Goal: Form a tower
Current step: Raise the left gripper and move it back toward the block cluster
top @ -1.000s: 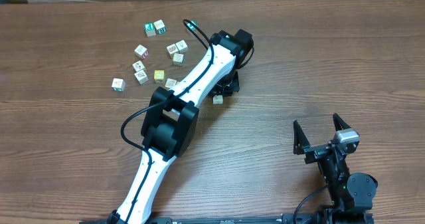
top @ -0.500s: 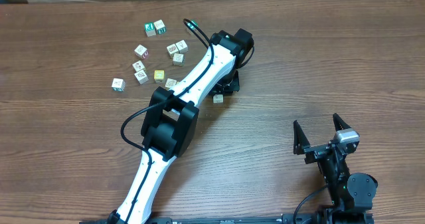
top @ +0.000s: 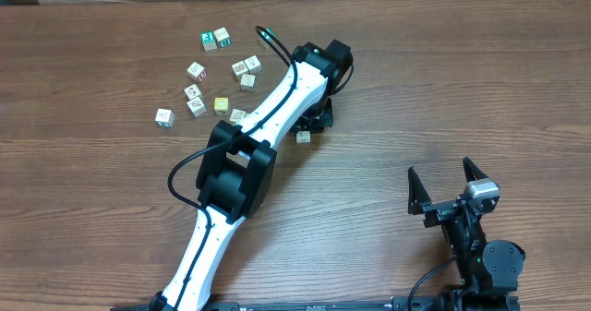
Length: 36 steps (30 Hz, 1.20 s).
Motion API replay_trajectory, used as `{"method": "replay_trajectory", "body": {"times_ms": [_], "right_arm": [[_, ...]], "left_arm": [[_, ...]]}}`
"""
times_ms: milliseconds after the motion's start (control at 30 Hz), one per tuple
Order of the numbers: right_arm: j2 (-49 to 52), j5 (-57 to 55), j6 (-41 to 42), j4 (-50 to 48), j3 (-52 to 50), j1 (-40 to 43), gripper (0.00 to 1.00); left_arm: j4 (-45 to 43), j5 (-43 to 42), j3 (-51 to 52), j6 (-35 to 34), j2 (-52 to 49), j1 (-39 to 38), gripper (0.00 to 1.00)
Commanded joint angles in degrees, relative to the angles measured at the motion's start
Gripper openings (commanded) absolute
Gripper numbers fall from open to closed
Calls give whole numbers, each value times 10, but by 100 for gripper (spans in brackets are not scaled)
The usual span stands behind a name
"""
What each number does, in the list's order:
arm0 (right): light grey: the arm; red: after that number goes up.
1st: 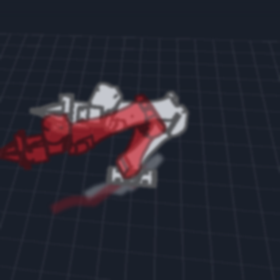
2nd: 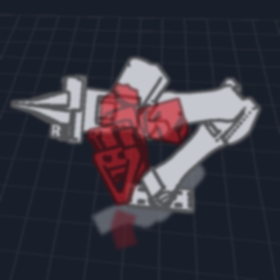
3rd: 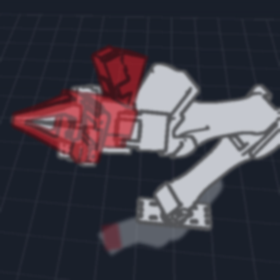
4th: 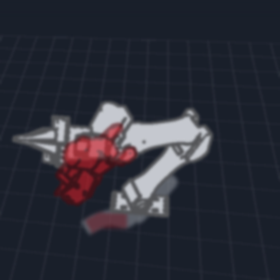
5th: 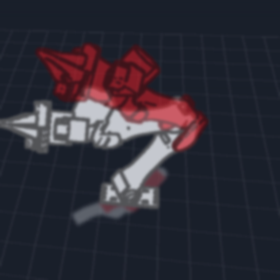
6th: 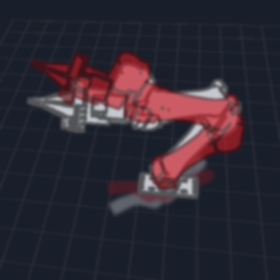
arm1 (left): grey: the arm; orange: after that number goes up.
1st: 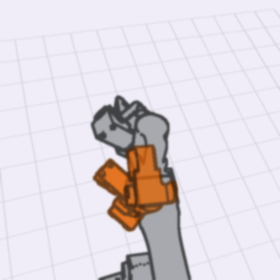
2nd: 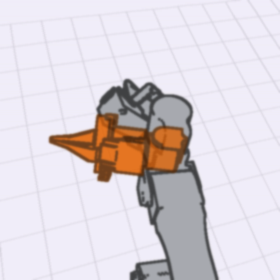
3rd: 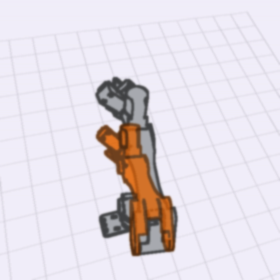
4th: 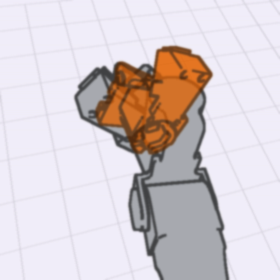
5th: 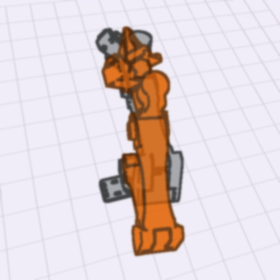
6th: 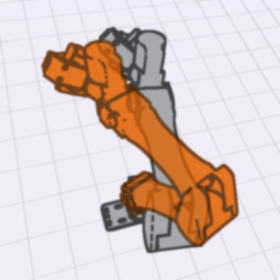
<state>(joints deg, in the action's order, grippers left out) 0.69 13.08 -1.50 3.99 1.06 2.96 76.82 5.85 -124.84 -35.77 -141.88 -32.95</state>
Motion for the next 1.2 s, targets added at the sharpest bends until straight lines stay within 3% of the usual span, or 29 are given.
{"method": "replay_trajectory", "body": {"times_ms": [0, 67, 167, 367, 667, 700, 733, 767, 1167], "right_arm": [[-5, -6, 1, -3, -6, -2, 100], [-5, -6, 1, -3, -6, -2, 100], [-5, -6, 1, -3, -6, -2, 100], [-5, -6, 1, -3, -6, -2, 100], [-5, -6, 1, -3, -6, -2, 100], [-5, -6, 1, -3, -6, -2, 100], [-5, -6, 1, -3, -6, -2, 100], [-5, -6, 1, -3, -6, -2, 100], [-5, -6, 1, -3, -6, -2, 100]], "left_arm": [[-6, 7, 3, 7, 1, 2, 33], [-5, 7, 3, 7, 1, 2, 40], [-5, 7, 3, 7, 1, 2, 42], [-1, 4, -12, 16, 2, 7, 41], [58, 1, -155, 55, 2, 26, 42], [71, 2, -176, 57, 3, 28, 41], [82, 2, -192, 58, 3, 31, 26], [100, 2, -210, 58, 2, 36, 4], [200, -2, -212, 74, 1, 87, 4]]}}
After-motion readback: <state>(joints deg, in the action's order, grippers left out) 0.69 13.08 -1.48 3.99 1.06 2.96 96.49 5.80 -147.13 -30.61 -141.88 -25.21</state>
